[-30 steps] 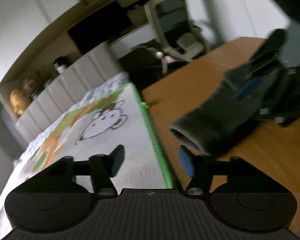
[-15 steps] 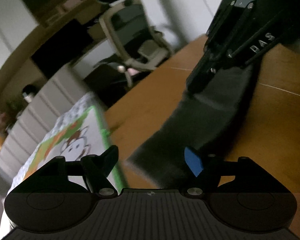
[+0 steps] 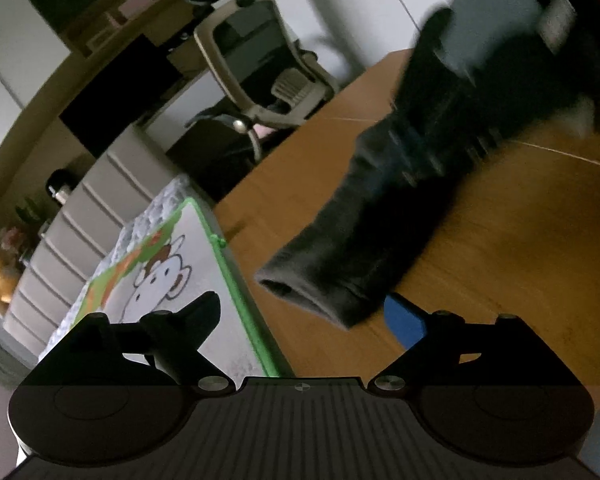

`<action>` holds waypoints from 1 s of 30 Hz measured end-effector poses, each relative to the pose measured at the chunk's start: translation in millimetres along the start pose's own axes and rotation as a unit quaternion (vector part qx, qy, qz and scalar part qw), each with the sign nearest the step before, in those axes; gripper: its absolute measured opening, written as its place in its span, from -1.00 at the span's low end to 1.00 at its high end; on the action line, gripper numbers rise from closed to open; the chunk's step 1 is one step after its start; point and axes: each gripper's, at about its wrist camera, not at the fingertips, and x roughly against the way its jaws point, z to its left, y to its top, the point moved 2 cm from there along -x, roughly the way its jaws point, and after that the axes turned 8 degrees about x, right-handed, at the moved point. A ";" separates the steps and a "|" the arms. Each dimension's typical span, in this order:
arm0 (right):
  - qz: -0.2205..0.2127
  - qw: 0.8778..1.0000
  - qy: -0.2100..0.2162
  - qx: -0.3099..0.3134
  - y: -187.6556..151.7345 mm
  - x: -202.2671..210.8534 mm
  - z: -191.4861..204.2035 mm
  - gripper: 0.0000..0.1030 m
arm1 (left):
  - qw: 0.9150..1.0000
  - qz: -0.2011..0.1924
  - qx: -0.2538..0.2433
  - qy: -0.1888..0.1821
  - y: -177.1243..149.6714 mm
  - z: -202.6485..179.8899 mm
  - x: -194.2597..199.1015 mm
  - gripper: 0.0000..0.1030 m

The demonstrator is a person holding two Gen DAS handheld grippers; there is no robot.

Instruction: Fold clothes

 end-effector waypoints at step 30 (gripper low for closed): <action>0.002 0.904 -0.230 -0.360 -122.7 104.3 -186.0 -0.79 | 0.984 -0.003 0.175 -0.038 57.8 33.1 -86.5 -0.39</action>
